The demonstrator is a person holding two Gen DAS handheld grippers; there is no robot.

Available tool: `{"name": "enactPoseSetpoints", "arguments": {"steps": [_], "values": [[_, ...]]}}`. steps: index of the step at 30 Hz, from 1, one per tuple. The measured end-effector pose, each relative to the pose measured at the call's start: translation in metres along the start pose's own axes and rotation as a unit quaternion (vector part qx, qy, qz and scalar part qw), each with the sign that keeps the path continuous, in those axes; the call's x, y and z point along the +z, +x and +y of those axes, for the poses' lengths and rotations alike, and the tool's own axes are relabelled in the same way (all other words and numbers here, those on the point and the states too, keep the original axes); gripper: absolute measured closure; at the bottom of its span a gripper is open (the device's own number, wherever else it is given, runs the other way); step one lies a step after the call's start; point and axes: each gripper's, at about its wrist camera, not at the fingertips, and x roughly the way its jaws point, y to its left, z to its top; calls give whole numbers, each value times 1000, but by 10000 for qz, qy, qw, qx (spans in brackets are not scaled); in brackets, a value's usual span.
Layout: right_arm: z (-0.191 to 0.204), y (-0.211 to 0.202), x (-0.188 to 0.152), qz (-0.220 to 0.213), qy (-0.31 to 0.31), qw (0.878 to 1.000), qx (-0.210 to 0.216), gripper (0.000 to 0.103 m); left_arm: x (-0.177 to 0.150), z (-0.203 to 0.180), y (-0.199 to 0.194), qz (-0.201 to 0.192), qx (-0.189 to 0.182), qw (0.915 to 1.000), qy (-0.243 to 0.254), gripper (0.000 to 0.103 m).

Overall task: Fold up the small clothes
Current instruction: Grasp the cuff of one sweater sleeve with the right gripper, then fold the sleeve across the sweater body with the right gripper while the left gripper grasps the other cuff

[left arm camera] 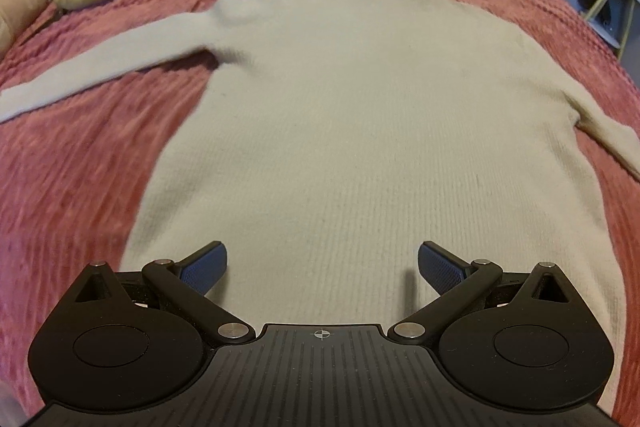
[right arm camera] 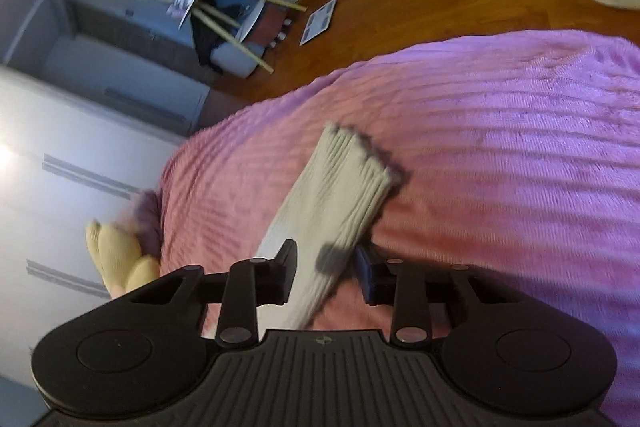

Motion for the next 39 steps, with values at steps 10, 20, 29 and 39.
{"name": "enactPoseSetpoints", "arguments": {"steps": [10,20,29,39], "values": [[84,-10,-17,-387,-1833,9810,502,97,4,10,11,-2,228,9997,25,0],[258,-16,-242,799,-4866,8366,2387,80,58,29,-14,-597,-686,9957,-154,0],[162,-8,-245,1242,-4065,8925,1507,79,116,-20,32,-471,-1971,9791,139,0],[101,-14,-214,508,-4600,8861,251,79,145,-96,103,-80,-1981,9791,463,23]]}}
